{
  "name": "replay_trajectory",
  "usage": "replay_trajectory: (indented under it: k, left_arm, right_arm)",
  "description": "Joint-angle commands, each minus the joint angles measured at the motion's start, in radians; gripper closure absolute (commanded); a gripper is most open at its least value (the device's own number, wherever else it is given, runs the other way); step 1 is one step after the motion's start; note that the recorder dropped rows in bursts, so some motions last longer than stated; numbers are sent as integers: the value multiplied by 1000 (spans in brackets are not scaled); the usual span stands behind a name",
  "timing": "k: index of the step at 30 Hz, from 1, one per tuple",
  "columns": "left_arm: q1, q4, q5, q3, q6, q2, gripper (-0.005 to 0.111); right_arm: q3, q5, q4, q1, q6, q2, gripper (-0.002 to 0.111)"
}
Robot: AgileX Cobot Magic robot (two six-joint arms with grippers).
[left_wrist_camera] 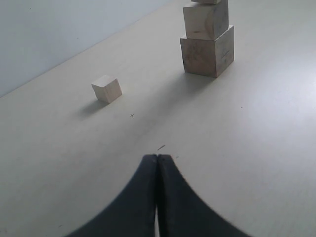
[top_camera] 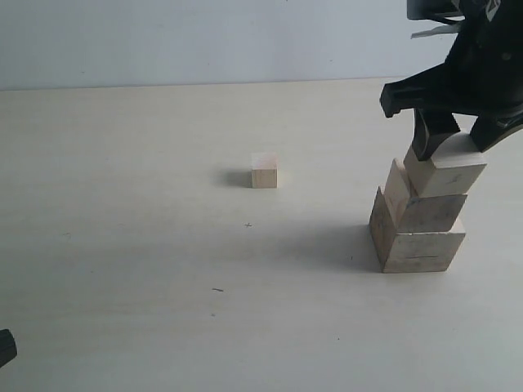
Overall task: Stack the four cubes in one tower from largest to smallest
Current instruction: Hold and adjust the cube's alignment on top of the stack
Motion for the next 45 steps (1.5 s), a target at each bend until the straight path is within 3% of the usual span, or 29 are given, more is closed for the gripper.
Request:
replay_trajectory:
  k: [1,45]
  left_arm:
    - [2,-3,-6,0,-4,-7,107]
    - [2,-3,-6,0,-4,-7,107]
  right_arm:
    - [-10,0,-3,-6,-11,3,73]
    - [-51,35,22,-4,7,32,73]
